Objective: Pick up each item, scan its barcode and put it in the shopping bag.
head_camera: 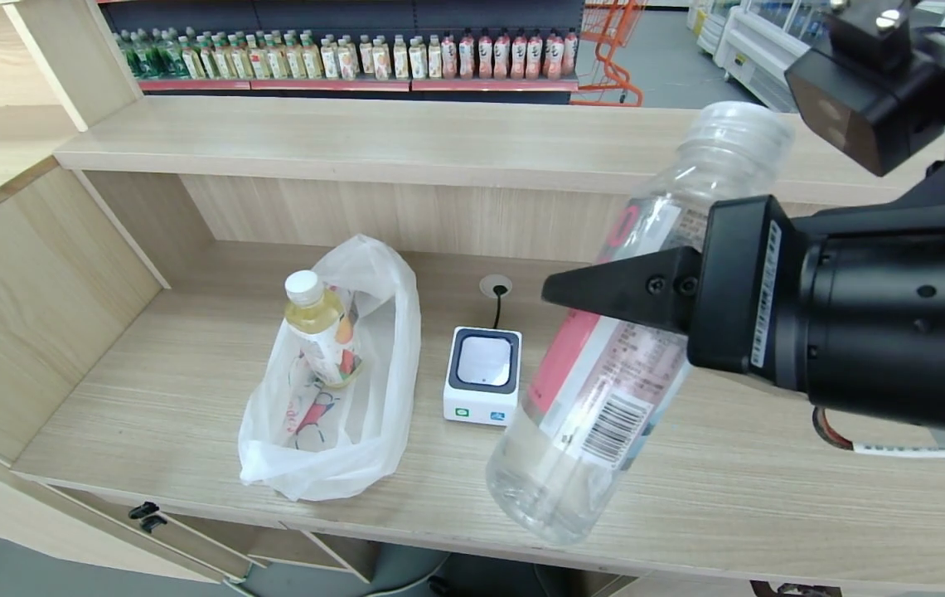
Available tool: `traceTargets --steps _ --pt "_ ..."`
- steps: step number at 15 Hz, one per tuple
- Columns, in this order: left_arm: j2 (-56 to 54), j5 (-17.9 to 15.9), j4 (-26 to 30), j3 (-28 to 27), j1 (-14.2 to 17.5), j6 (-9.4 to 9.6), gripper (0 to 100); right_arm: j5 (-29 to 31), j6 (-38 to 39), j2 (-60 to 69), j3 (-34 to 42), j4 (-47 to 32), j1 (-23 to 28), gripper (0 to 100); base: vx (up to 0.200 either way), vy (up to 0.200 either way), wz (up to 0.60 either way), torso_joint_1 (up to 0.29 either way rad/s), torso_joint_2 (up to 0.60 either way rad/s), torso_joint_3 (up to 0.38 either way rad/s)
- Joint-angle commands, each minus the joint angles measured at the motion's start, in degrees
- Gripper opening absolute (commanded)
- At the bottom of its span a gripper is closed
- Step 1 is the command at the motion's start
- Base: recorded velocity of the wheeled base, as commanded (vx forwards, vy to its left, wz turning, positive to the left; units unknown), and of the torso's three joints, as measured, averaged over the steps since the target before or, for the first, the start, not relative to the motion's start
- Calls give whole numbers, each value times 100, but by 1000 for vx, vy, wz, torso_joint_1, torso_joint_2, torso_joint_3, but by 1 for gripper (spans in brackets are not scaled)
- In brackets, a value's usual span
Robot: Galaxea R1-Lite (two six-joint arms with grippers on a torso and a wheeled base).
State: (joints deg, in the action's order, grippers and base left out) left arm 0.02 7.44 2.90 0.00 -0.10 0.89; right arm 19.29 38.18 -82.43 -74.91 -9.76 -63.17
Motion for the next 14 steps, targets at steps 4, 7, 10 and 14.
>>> traceTargets --steps 4,7,10,14 --pt "-2 3 0 0 1 -1 100 14 -21 -71 -32 1 7 0 0 0 0 0 0 0" --pt "-2 3 0 0 1 -1 100 31 -100 -71 -15 10 24 0 0 0 0 0 0 0" --pt "-2 3 0 0 1 -1 100 23 -338 -62 -24 45 33 0 0 0 0 0 0 0" --pt "-2 3 0 0 1 -1 100 40 -724 -36 38 80 182 0 0 0 0 0 0 0"
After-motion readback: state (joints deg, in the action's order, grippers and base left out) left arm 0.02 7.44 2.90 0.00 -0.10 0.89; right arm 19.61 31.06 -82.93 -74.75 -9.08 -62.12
